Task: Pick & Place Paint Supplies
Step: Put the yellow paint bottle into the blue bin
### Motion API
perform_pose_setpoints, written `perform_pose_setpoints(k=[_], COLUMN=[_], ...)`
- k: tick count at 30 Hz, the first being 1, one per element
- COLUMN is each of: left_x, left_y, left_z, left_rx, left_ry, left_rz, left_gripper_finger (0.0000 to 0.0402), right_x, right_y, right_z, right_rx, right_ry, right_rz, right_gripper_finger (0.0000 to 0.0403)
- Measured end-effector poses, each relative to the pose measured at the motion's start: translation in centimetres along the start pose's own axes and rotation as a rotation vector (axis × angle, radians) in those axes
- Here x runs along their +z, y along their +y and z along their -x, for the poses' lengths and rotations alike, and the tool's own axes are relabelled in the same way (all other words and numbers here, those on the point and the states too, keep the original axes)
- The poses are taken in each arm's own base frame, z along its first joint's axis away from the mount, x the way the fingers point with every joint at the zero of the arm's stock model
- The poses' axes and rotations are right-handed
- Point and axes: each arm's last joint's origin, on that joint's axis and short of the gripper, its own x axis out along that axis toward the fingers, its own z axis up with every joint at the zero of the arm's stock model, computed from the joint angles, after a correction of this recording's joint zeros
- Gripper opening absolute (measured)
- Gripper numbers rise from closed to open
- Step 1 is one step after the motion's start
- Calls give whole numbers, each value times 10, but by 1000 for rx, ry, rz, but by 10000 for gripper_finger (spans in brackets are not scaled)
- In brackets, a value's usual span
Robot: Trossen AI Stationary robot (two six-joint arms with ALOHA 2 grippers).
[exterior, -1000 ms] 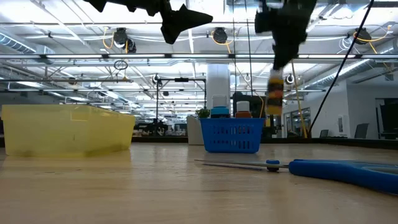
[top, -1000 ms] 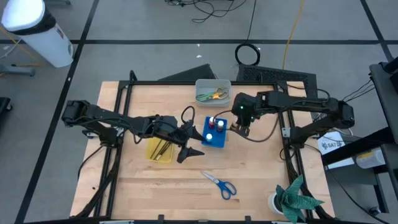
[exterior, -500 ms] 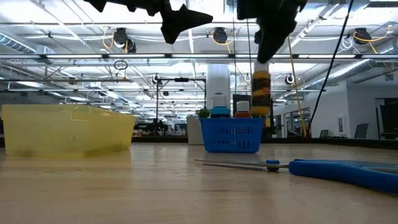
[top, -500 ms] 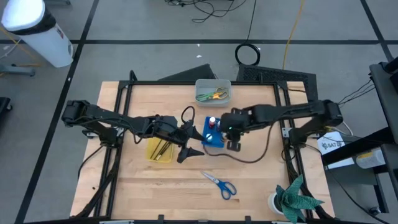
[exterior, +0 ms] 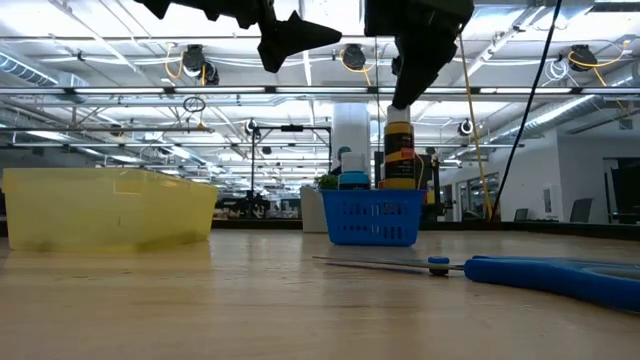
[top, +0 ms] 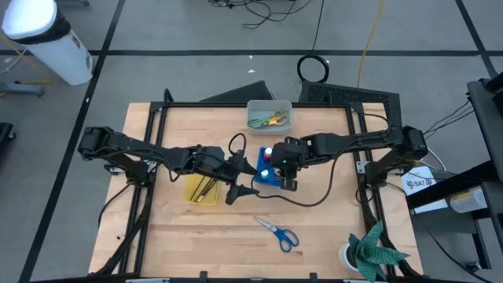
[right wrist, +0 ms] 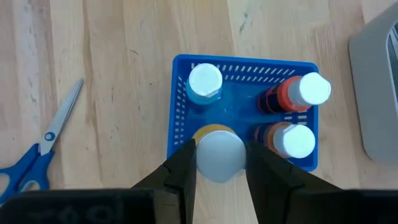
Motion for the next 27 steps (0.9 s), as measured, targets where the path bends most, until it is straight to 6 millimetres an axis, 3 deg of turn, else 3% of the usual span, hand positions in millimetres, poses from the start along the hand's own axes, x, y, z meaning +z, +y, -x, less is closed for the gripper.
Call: perform_pose_setpoints(k=[5,17,21,27], left_x=[0,0,0,-1], left_y=[0,0,0,0], left_z=[0,0,0,0], left_rx=[0,0,0,-1], left_ry=[0,5,5,5], left_rz=[3,4,5,7], left_gripper_finger=[327,319,328,331], right_x=[1,0,1,4], right_y=[1,4,4,4], right_z=[-7,-49,-50,-46], right_rx=[-2,-14,-13,-7], right_ry=[12,124,124,77], right_rz=[1,28,38,33], right_gripper_finger=[102,104,110,160])
